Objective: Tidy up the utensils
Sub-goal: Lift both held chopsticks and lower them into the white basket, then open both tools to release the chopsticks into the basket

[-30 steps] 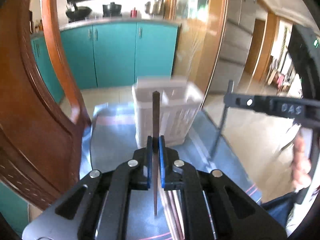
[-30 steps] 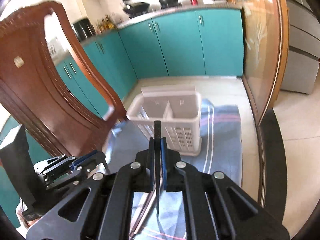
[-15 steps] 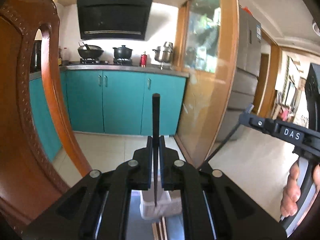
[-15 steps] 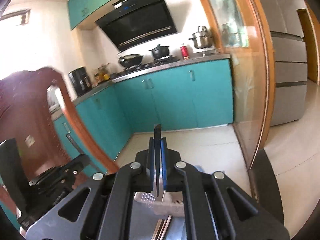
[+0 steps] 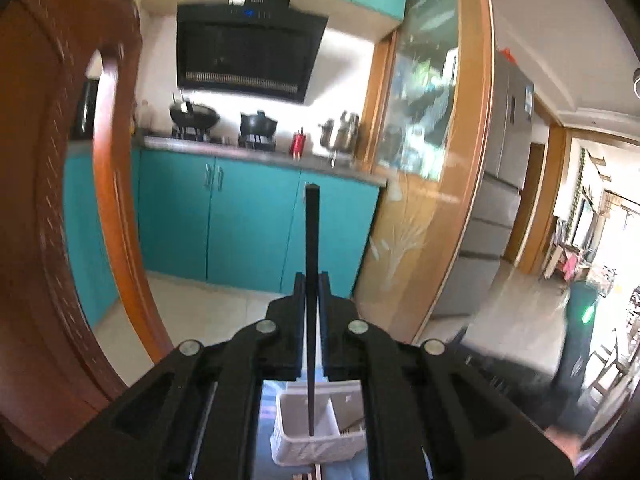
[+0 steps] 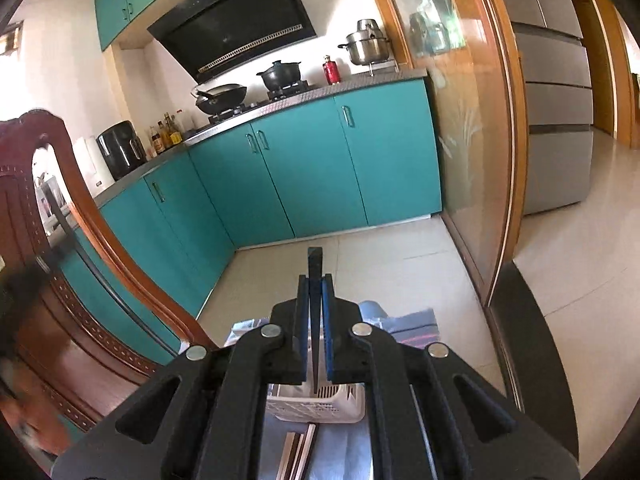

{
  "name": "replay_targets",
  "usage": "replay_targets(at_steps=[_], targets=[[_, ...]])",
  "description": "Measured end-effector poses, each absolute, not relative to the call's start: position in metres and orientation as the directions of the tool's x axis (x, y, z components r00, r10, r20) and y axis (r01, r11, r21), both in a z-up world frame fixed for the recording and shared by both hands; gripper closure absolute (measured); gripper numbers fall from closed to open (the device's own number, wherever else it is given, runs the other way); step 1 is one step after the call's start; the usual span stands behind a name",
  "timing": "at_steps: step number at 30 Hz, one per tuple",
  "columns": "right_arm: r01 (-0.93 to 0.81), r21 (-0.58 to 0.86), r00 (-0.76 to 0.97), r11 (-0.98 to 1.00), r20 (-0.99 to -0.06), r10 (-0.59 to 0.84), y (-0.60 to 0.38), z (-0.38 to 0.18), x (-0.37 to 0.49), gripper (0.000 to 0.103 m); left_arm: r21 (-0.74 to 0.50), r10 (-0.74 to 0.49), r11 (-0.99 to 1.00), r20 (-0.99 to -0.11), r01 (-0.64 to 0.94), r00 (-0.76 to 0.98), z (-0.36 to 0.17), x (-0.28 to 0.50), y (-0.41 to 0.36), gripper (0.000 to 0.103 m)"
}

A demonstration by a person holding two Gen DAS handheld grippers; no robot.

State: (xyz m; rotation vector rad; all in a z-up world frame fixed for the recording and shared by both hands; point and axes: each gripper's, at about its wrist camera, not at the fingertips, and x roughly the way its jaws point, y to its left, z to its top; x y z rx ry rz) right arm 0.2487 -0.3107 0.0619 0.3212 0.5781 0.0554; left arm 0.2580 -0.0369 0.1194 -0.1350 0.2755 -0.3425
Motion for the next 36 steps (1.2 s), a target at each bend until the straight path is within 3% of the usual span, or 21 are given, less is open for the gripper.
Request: replay_targets(at_steps=[4,9,12,18,20,21,22,23,24,26,32,34,36], targets=[[0.032,0.305,0.822,0.952,-0.55,0.149,-0.303,0.046,0.25,0.096,-0.122,-0.297,0.954,-0.254,0.274,0.921,0.105,0.268,-0.052,0.096],[0.037,0.27,0.816,0.962,-0.564,0.127,-0.298,0.035,0.247,0.096,-0.163,-0.297,0.953,-0.353,0.254,0.887,0.049,0.293,-0.061,0.096],[0.034,0.252,0.827,0.967,-0.55,0.114,-0.298,0.031,0.24,0.096,-0.121,-0.281,0.96,-0.405,0.254,0.87,0.016,0.294,-0.068,0.096],[0.045,0.188,0.841,0.981,-0.538,0.064,-0.293,0.026,0.223,0.095,-0.136,-0.285,0.959,-0.457,0.25,0.843,-0.016,0.286,-0.062,0.096],[0.058,0.164,0.845,0.985,-0.534,0.039,-0.293,0.026,0.218,0.087,-0.142,-0.285,0.958,-0.451,0.247,0.846,-0.016,0.281,-0.059,0.096],[0.068,0.145,0.848,0.987,-0.53,0.019,-0.292,0.026,0.214,0.083,-0.141,-0.279,0.96,-0.44,0.241,0.853,-0.014,0.277,-0.056,0.093],[0.073,0.135,0.85,0.988,-0.526,0.009,-0.293,0.026,0.212,0.071,-0.14,-0.278,0.961,-0.431,0.24,0.859,-0.011,0.271,-0.052,0.089],[0.077,0.125,0.855,0.989,-0.519,-0.002,-0.294,0.026,0.207,0.06,-0.139,-0.277,0.961,-0.424,0.24,0.862,-0.009,0.266,-0.048,0.079],[0.081,0.119,0.86,0.99,-0.51,-0.009,-0.295,0.025,0.201,0.056,-0.135,-0.271,0.962,-0.42,0.236,0.866,-0.007,0.26,-0.045,0.065],[0.088,0.107,0.877,0.99,-0.48,-0.026,-0.296,0.025,0.186,0.052,-0.105,-0.254,0.967,-0.414,0.232,0.874,-0.004,0.245,-0.041,0.049],[0.117,0.146,0.919,0.982,-0.39,-0.051,-0.298,0.016,0.132,0.052,0.073,-0.16,0.975,-0.435,0.211,0.886,-0.019,0.206,-0.045,0.046],[0.095,0.161,0.912,0.982,-0.41,-0.021,-0.289,0.002,0.123,0.052,0.064,-0.161,0.974,-0.471,0.216,0.867,-0.03,0.204,-0.044,0.046],[0.055,0.089,0.874,0.995,-0.486,-0.005,-0.266,-0.021,0.129,0.052,0.053,-0.158,0.975,-0.52,0.216,0.839,-0.043,0.203,-0.043,0.046]])
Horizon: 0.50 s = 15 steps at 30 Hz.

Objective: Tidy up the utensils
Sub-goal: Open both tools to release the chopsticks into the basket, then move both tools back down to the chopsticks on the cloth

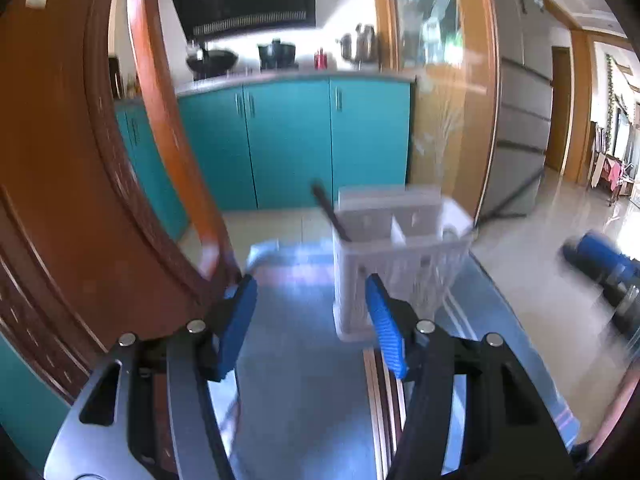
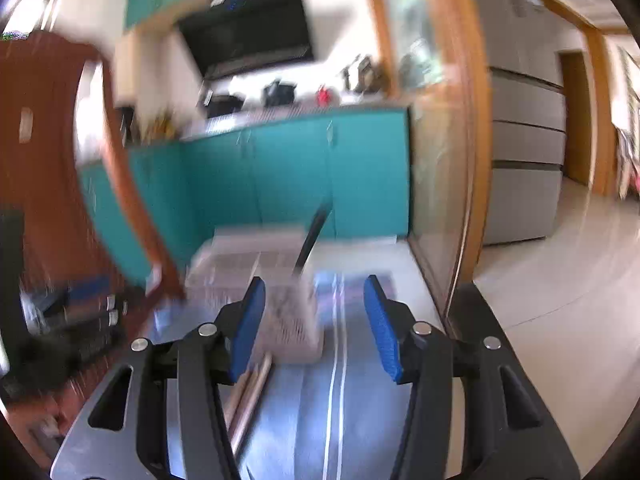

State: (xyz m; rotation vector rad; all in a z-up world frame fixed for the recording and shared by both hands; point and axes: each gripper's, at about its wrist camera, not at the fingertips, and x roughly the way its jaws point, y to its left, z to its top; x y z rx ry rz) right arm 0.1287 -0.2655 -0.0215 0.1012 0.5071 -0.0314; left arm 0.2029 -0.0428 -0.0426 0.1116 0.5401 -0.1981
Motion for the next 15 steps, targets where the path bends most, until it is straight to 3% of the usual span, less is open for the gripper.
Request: replay_targets(at_steps=[2,6,15], targets=[[0.001,0.049,0.799,0.999,-0.6,0.029,-0.247,-0.051,0.145,0.052,0.062,-0.152,0.973,-0.549,0.221,0.822,-0.053,0.201,-0.044,0.046],[-0.055,0.151,0.569,0.987,-0.808,0.155,-0.235,-0.112,0.182,0.052,0.087,-0.139,0.969,-0.585,0.233,0.799,-0.068,0.2,-0.048,0.046],[-0.008,0.087,0.41,0.996,-0.908,0.083,-0.206,-0.17,0.211,0.052,0.059,-0.155,0.971,-0.585,0.233,0.796,-0.061,0.201,-0.044,0.044]])
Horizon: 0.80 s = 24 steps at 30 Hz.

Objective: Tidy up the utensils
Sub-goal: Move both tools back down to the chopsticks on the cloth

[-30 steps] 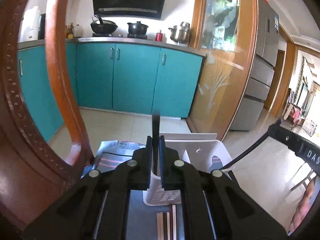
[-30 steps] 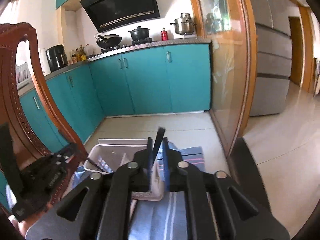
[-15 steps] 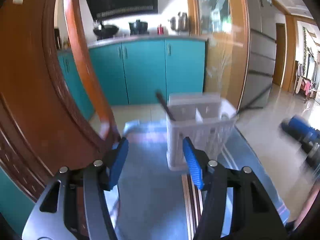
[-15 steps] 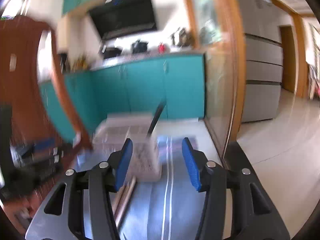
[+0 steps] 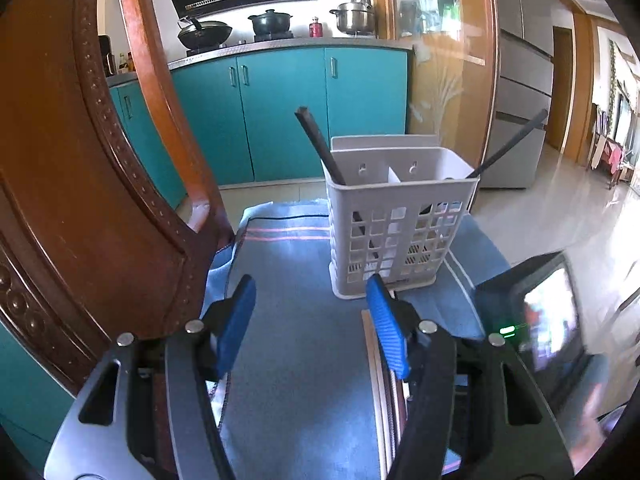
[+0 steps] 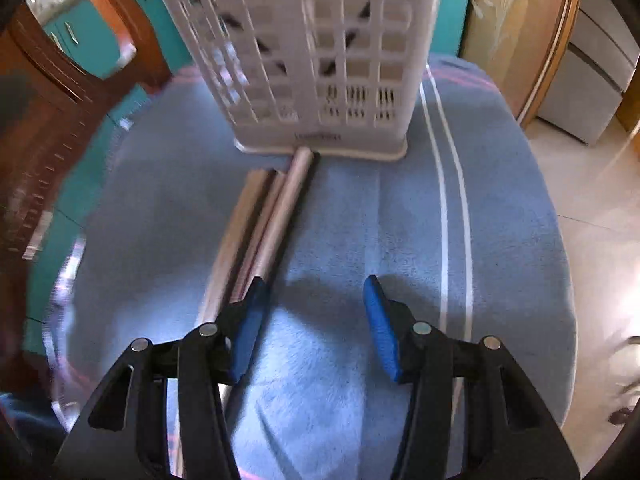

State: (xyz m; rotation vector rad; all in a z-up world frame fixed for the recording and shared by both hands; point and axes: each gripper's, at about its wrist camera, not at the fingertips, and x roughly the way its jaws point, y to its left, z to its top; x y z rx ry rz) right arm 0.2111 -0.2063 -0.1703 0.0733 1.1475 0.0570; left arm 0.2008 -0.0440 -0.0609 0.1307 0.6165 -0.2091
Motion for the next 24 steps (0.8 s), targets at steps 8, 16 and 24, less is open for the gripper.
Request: replay_targets(at_steps=[8,16,24], targets=[[0.019,0.024,0.403,1.0,-0.915,0.014,-0.207,-0.171,0.219,0.093,0.06,-0.152,0.971,-0.592,0.232,0.791,-0.064,0.203,-0.04,0.043],[0.024,0.224,0.411,0.974,-0.891,0.194,-0.228,-0.167,0.218,0.099,0.009,-0.146,0.98,-0.655,0.201,0.741,-0.076,0.217,-0.028,0.043],[-0.071,0.146,0.426,0.987,-0.89,0.163,-0.192,-0.166,0.226,0.085,0.016,-0.128,0.982,-0.67,0.187,0.731,-0.082,0.22,-0.025,0.039]])
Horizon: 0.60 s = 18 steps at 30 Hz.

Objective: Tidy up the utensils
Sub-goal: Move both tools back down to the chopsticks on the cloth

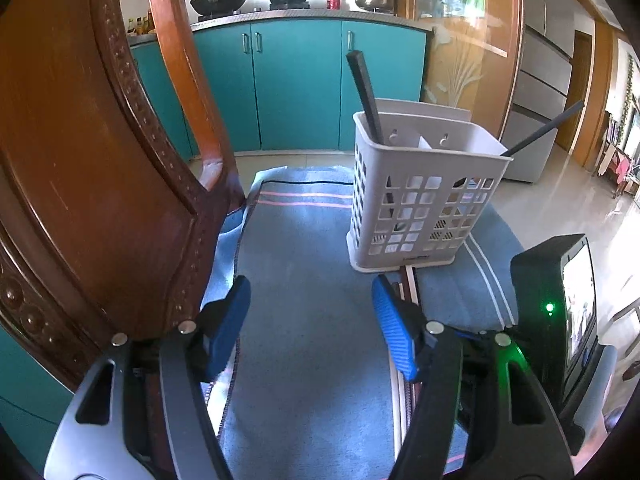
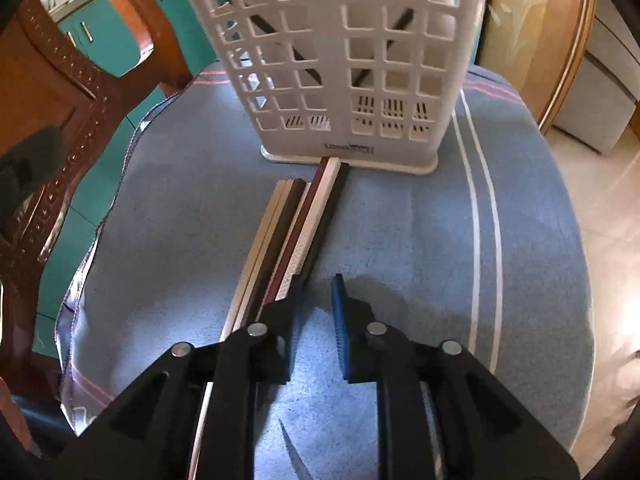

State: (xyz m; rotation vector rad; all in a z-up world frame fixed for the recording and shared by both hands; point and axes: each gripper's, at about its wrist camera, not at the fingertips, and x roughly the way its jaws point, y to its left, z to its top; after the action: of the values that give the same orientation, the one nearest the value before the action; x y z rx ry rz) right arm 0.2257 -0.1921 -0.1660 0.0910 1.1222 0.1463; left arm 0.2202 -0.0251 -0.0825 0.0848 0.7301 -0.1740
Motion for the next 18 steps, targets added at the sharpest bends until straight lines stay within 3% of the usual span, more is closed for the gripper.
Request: replay_targets(at_steps=[3,5,7,11,13,18], targets=[[-0.07,0.193,0.421,0.979,-0.884,0.205,-0.192,-0.165,0.227,0.085,0.006,-0.127,0.984,-0.672,0.177,0.729,-0.083,0.221,-0.021,0.038],[-0.082,0.226,0.425,0.971,-0.873,0.24,-0.198,-0.162,0.221,0.073,-0.001,-0.125,0.986,-0.673,0.169,0.729,-0.082,0.222,-0.019,0.038],[-0.089,0.217,0.414,0.972,-0.88,0.234,-0.194,-0.162,0.222,0.066,-0.005,-0.123,0.987,-0.676,0.163,0.726,-0.084,0.223,-0.018,0.038],[-0.095,0.17,0.409,0.981,-0.892,0.194,-0.185,-0.172,0.226,0.065,0.002,-0.118,0.987,-0.681,0.162,0.723,-0.086,0.223,-0.018,0.038],[-0.091,0.209,0.394,0.974,-0.89,0.228,-0.186,-0.172,0.228,0.082,0.004,-0.115,0.987,-0.681,0.161,0.723,-0.086,0.224,-0.018,0.038],[-0.047,0.271,0.392,0.961,-0.88,0.267,-0.208,-0.163,0.222,0.102,0.007,-0.117,0.986,-0.692,0.169,0.712,-0.091,0.227,-0.019,0.038]])
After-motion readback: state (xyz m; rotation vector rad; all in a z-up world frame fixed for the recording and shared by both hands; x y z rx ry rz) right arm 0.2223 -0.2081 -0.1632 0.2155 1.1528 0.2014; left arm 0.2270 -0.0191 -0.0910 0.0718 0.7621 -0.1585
